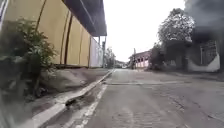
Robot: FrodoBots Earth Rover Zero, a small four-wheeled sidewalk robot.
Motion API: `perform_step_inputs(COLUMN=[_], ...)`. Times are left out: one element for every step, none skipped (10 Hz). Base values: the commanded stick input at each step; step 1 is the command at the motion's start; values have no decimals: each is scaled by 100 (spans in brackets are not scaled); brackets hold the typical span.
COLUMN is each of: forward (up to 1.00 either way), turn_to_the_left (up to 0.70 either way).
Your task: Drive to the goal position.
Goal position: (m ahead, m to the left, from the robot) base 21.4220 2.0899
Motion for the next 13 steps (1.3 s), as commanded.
perform_step_inputs(forward=[70,70,70,70,70,70,70,70,70,70,70,70,70], turn_to_the_left=[0,0,0,0,0,0,0,0,0,0,0,0,0])
